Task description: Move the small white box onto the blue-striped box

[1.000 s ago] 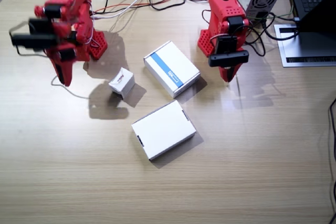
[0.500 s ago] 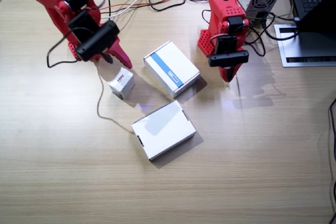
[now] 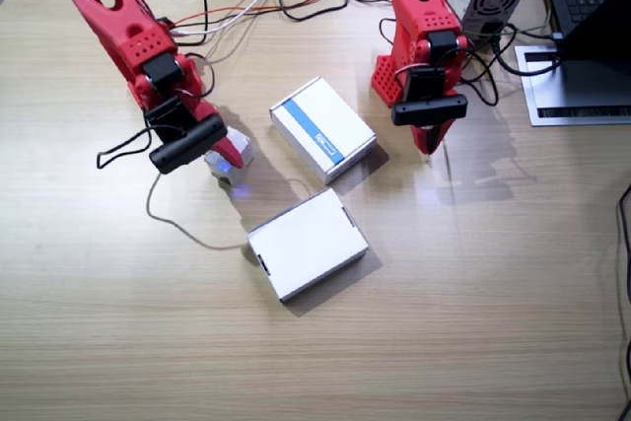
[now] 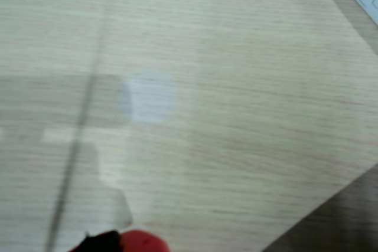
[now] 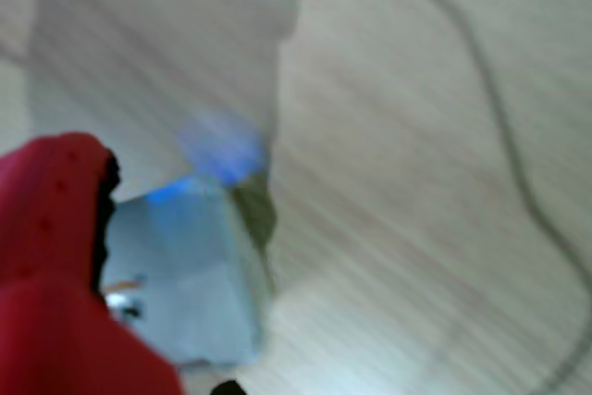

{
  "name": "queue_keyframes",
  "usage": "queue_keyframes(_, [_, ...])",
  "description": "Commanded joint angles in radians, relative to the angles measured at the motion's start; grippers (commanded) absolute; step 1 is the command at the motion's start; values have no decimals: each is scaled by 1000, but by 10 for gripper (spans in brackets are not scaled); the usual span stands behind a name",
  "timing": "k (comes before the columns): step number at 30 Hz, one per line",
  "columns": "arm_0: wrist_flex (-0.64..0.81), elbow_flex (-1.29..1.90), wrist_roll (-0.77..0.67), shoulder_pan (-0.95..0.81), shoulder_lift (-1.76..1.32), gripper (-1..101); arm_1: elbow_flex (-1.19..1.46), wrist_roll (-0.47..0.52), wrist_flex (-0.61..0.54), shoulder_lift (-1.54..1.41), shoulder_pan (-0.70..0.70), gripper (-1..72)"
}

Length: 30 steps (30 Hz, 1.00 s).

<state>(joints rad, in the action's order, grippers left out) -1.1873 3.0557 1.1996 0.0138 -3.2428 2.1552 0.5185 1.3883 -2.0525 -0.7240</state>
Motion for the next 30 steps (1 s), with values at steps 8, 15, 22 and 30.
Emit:
queue_keyframes(8, [-20,-17,21,-9,-31,0,-12,-94,-238,279,-178,270])
queue_keyframes(15, [-20,-17,26,-3,-31,0,-169,-98,-114,229,-173,100])
queue_keyframes(22, [-20,-17,31,-2,-31,0,-609,-12,135,206,-110,123])
queue_keyframes(30, [-20,-17,35,-2,-31,0,-1513,89,325,848,-63,156])
